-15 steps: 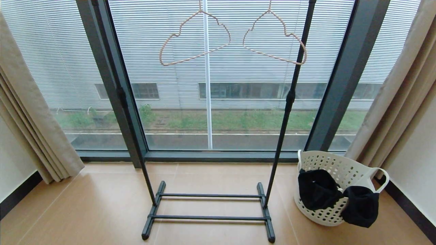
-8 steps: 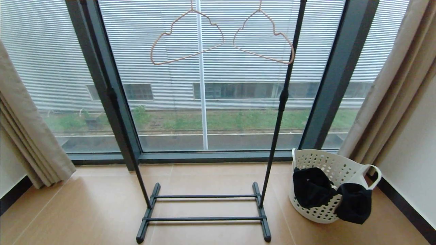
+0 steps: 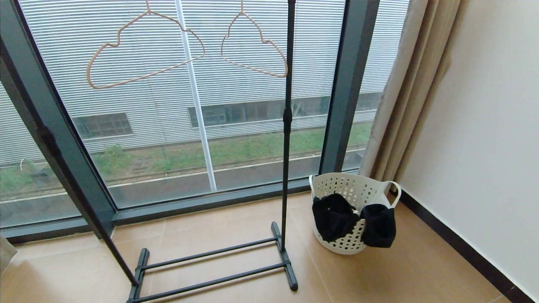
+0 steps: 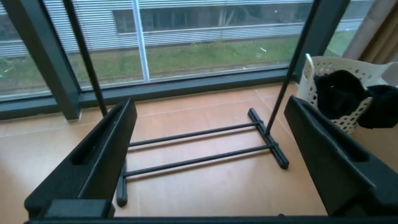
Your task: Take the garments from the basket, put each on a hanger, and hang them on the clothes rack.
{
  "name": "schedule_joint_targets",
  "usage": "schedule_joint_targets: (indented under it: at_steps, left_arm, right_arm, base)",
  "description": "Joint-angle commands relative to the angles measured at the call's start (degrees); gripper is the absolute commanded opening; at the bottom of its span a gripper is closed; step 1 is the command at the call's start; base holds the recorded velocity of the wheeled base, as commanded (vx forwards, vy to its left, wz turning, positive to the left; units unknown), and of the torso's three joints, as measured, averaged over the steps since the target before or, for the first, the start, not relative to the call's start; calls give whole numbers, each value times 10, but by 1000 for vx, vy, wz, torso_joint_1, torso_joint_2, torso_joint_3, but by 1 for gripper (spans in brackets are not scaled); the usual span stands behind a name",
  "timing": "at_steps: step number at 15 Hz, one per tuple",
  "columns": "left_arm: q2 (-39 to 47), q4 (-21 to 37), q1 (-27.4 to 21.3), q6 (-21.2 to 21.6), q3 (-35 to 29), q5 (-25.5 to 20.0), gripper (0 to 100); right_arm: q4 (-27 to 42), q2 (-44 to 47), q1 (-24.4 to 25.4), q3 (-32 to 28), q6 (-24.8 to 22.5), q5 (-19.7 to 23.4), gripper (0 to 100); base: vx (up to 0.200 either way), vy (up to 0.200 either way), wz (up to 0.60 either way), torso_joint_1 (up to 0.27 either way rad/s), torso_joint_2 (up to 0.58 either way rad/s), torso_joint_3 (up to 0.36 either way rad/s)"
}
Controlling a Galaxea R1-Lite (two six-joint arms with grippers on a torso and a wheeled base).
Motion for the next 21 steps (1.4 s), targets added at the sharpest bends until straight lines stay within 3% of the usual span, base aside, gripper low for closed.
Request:
schedule_joint_targets:
  at_steps: [1,4,13,21]
  left_arm:
    - [1,0,-1,0,0,0,100]
    - [1,0,0,0,0,0,100]
    - [1,0,0,-2,0,1,100]
    - [1,0,-1,-1,0,1,100]
  right_arm:
    - [0,0,0,-1,0,-1,100]
    - [0,0,0,0,0,-1,100]
    - [0,0,0,-1,0,0,100]
    - [0,0,0,-1,0,0,100]
  base:
    - [0,-200,0,2,2,2]
    - [0,-200,0,1,1,2]
    - [200,0,0,2,2,3]
    - [0,0,-225,-1,2,1]
